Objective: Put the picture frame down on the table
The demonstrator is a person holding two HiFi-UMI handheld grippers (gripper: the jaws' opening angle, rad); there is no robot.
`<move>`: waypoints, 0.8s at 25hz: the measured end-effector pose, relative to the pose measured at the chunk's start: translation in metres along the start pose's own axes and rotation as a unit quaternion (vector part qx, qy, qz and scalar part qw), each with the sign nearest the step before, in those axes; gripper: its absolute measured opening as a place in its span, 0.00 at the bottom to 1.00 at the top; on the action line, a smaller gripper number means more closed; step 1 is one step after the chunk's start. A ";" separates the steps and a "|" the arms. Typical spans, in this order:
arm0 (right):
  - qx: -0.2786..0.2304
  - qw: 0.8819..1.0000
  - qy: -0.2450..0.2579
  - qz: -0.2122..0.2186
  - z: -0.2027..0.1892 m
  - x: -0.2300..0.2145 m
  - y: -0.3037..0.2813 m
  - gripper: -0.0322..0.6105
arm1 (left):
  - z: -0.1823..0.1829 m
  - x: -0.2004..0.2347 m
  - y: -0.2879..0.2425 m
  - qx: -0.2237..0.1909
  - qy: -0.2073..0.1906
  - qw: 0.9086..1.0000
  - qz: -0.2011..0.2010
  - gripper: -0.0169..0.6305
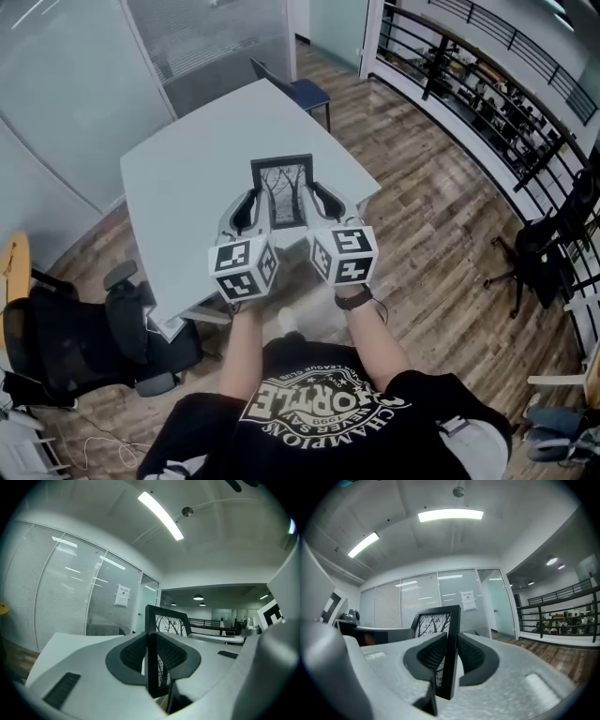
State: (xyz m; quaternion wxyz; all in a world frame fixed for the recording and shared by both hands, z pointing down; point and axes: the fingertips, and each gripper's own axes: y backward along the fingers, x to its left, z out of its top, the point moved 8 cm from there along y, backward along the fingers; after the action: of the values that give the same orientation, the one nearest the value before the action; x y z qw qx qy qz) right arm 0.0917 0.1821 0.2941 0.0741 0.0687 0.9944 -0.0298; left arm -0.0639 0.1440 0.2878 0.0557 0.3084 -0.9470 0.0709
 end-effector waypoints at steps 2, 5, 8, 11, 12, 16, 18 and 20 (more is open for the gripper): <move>-0.003 1.000 0.003 0.000 0.005 0.003 -0.029 0.16 | 0.010 0.021 -0.020 -0.004 0.001 1.000 0.002 0.14; -0.002 1.000 0.004 -0.002 0.009 0.007 -0.068 0.16 | 0.020 0.049 -0.045 -0.006 0.001 1.000 0.002 0.14; 0.005 1.000 0.004 -0.002 0.009 0.011 -0.108 0.16 | 0.025 0.079 -0.068 -0.005 0.004 1.000 0.002 0.14; 0.017 1.000 0.008 -0.002 0.003 0.017 -0.148 0.16 | 0.022 0.110 -0.090 -0.001 0.014 1.000 0.006 0.14; 0.023 1.000 0.010 -0.003 -0.001 0.018 -0.159 0.16 | 0.019 0.119 -0.097 0.001 0.018 1.000 0.008 0.14; 0.051 0.999 0.016 -0.009 -0.021 0.020 -0.194 0.16 | 0.001 0.149 -0.122 0.019 0.034 0.999 0.011 0.14; 0.067 0.998 0.018 -0.010 -0.029 0.017 -0.211 0.16 | -0.007 0.161 -0.136 0.031 0.041 0.999 0.011 0.14; 0.076 0.997 0.020 -0.006 -0.036 0.014 -0.226 0.16 | -0.012 0.171 -0.148 0.037 0.044 0.998 0.015 0.14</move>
State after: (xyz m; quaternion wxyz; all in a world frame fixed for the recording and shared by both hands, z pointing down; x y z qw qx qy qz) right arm 0.0412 -0.0372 0.3385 0.0487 0.0683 0.9910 -0.1044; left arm -0.1126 -0.0706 0.3395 0.0850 0.2930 -0.9447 0.1205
